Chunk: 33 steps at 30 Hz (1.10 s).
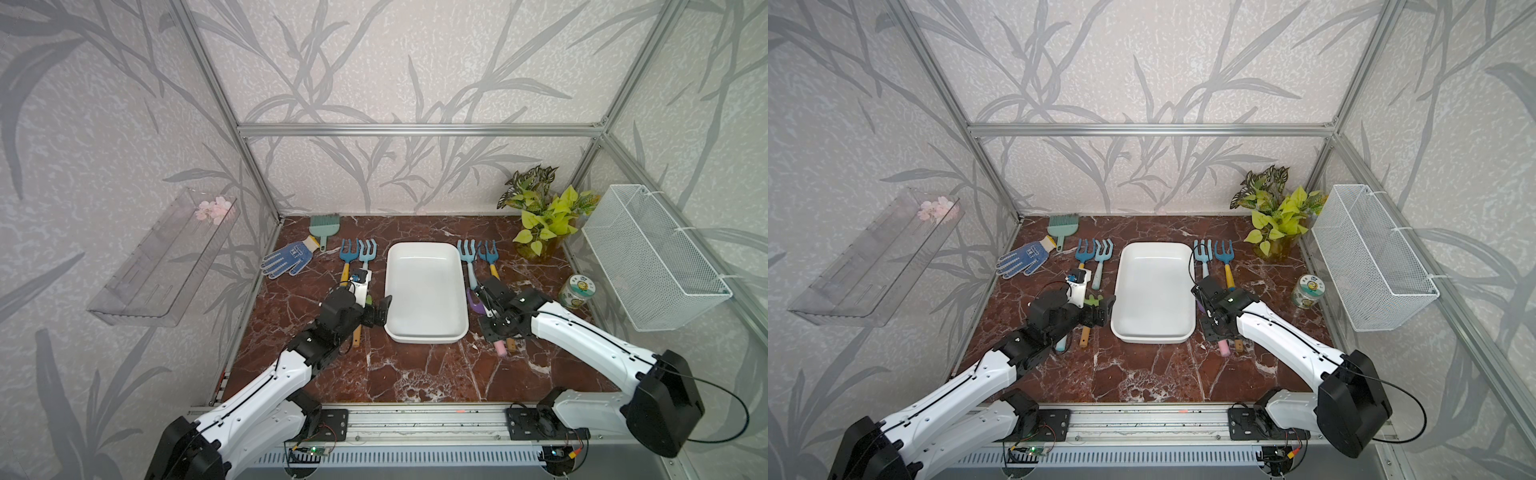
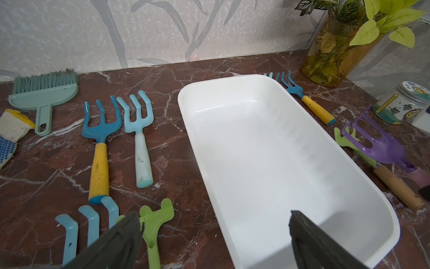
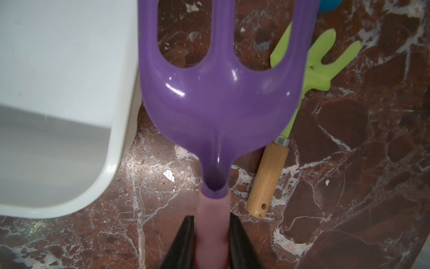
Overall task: Take the hand rake out of the storage box
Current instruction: Place the rake at the center of the board.
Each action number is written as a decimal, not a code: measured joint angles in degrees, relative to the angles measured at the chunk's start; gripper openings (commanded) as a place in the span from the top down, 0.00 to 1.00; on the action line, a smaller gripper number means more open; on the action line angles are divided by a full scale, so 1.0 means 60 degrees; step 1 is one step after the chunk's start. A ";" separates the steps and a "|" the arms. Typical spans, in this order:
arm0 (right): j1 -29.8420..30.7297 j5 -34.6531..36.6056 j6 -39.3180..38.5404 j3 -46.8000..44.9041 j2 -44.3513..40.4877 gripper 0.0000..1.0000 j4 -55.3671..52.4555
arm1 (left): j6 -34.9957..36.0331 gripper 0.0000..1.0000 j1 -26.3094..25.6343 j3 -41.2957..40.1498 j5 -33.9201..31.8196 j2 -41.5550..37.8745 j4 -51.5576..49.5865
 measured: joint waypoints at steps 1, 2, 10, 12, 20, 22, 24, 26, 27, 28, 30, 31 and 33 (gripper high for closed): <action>0.0000 -0.0004 0.0018 0.0000 0.0146 0.98 -0.0015 | 0.0000 0.00 0.0000 0.0000 0.0004 0.0000 0.0000; 0.0000 -0.0004 0.0026 0.0000 0.0266 0.98 -0.0022 | 0.0000 0.00 0.0000 0.0000 0.0004 0.0000 0.0000; -0.0259 -0.0204 0.0051 0.0000 0.0892 0.98 0.0113 | 0.0000 0.00 0.0000 0.0000 0.0004 0.0000 0.0000; -0.0328 -0.0310 0.0047 0.0000 0.1075 0.98 0.0182 | 0.0000 0.00 0.0000 0.0000 0.0000 0.0000 0.0000; -0.0594 -0.0761 0.0051 0.0153 0.1843 0.98 0.0357 | 0.0000 0.00 0.0000 0.0000 0.0004 0.0000 0.0000; -0.0696 -0.0849 0.0051 0.0233 0.2004 0.98 0.0386 | 0.0000 0.00 0.0000 0.0000 0.0000 0.0000 0.0000; -0.0809 -0.0940 0.0047 0.0331 0.2153 0.98 0.0390 | 0.0000 0.00 0.0000 0.0000 0.0000 0.0000 0.0000; -0.0925 -0.1035 0.0044 0.0426 0.2350 0.98 0.0393 | 0.0000 0.00 0.0000 0.0000 0.0000 0.0000 0.0000; -0.0969 -0.1053 0.0044 0.0466 0.2444 0.98 0.0397 | 0.0004 0.00 0.0000 0.0000 0.0000 0.0000 0.0000; -0.1005 -0.1093 0.0044 0.0488 0.2535 0.98 0.0423 | 0.0000 0.00 0.0000 0.0000 0.0000 0.0000 0.0000; -0.1075 -0.1151 0.0044 0.0495 0.2637 0.98 0.0488 | 0.0000 0.00 0.0000 0.0000 0.0000 0.0000 0.0000; -0.1118 -0.1195 0.0044 0.0495 0.2659 0.98 0.0517 | 0.0004 0.00 0.0000 0.0000 0.0000 0.0000 0.0000; -0.1188 -0.1279 0.0040 0.0495 0.2674 0.98 0.0579 | 0.0000 0.00 0.0000 0.0000 0.0000 0.0000 0.0000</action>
